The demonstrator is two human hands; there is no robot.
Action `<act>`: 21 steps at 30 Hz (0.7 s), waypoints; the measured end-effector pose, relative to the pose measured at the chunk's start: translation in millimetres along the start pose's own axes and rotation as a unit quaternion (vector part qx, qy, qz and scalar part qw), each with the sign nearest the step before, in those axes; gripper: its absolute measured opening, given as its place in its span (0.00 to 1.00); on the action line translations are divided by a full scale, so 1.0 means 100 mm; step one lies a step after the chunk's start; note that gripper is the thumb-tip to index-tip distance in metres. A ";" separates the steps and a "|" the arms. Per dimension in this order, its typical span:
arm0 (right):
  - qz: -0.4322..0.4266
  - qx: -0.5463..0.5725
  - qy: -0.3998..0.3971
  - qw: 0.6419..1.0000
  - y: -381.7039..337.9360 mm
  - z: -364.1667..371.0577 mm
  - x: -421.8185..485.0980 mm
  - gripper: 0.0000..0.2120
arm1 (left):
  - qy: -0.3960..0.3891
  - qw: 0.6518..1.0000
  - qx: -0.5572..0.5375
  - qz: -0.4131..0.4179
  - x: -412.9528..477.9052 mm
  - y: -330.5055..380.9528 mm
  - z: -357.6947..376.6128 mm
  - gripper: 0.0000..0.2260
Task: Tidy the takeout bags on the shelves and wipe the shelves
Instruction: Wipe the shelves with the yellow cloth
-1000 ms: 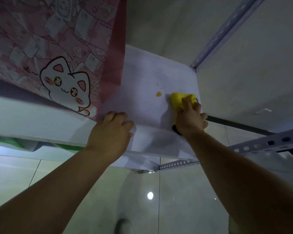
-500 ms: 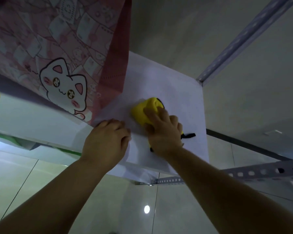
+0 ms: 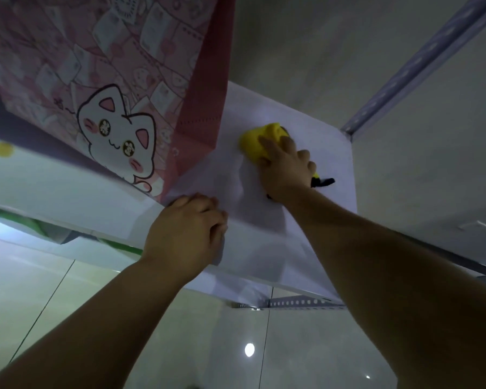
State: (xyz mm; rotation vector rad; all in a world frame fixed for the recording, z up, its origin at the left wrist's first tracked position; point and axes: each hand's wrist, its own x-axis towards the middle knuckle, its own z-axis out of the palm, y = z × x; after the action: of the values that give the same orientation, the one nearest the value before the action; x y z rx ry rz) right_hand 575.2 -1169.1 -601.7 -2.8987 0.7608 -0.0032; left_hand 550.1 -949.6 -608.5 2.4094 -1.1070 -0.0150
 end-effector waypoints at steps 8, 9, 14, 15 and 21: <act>0.025 -0.002 0.024 0.999 0.60 -0.02 -0.76 0.20 | 0.005 1.000 -0.012 -0.017 -0.03 0.00 0.01 0.07; 0.091 0.002 0.020 0.996 0.64 -0.05 -0.68 0.20 | 0.007 1.000 -0.015 -0.015 -0.03 0.00 0.00 0.06; 0.238 0.042 0.005 0.970 0.43 -0.10 -0.36 0.21 | 0.017 1.000 -0.010 -0.007 -0.05 -0.02 0.04 0.07; 0.200 0.027 0.005 0.979 0.38 -0.10 -0.41 0.21 | 0.018 1.000 -0.014 -0.011 -0.05 -0.02 0.05 0.08; 0.003 0.017 0.028 0.999 0.36 -0.02 -1.16 0.25 | 0.019 0.998 -0.029 -0.043 -0.04 0.03 0.10 0.10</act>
State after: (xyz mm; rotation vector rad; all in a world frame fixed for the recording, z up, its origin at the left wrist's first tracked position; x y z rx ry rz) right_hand 456.5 -1143.6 -601.1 -2.8759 0.7709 -0.0973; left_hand 543.0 -952.5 -617.0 2.3939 -0.9730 -0.0290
